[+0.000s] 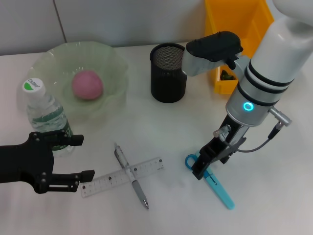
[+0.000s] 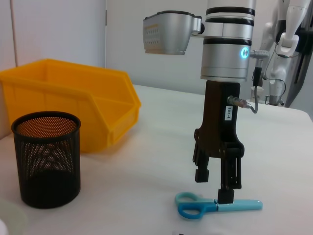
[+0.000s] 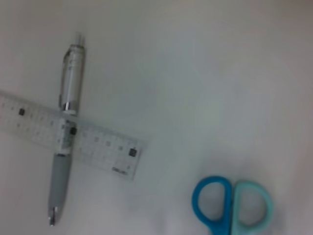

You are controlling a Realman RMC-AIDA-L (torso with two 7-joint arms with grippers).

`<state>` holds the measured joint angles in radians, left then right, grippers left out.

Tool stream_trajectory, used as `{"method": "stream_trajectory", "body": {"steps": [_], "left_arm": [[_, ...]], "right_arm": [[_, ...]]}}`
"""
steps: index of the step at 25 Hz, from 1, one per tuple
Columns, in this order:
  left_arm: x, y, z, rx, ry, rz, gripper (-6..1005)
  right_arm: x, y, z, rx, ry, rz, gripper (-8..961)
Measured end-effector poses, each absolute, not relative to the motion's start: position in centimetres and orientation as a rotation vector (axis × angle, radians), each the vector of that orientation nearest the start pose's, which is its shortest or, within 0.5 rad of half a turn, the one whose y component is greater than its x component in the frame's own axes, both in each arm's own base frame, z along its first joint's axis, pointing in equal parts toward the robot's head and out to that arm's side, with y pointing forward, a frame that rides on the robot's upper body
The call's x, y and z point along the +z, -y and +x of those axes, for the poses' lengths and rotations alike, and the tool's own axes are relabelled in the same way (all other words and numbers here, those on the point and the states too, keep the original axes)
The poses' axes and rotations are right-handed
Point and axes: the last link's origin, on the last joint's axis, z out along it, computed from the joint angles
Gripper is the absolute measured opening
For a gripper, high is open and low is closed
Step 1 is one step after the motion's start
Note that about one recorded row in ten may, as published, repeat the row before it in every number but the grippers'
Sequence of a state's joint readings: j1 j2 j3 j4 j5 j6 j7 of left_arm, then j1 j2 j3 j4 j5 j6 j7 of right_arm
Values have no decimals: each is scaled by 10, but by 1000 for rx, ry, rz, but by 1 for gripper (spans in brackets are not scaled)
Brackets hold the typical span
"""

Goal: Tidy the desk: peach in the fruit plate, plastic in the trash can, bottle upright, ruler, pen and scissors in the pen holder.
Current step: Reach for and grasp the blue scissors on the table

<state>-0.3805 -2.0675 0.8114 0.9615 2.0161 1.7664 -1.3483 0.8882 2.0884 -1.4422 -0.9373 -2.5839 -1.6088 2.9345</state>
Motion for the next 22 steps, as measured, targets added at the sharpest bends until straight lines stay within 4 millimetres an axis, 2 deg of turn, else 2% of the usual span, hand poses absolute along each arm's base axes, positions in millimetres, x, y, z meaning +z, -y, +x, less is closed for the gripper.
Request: {"method": "stream_trajectory", "body": {"steps": [10, 22], "left_arm": [[34, -291, -264, -547, 323, -2891, 845], [36, -291, -265, -543, 317, -2887, 842]], "right_arm": [[-57, -355, 162, -821, -1365, -2473, 829], [-64, -355, 146, -949, -1194, -2476, 827]]}}
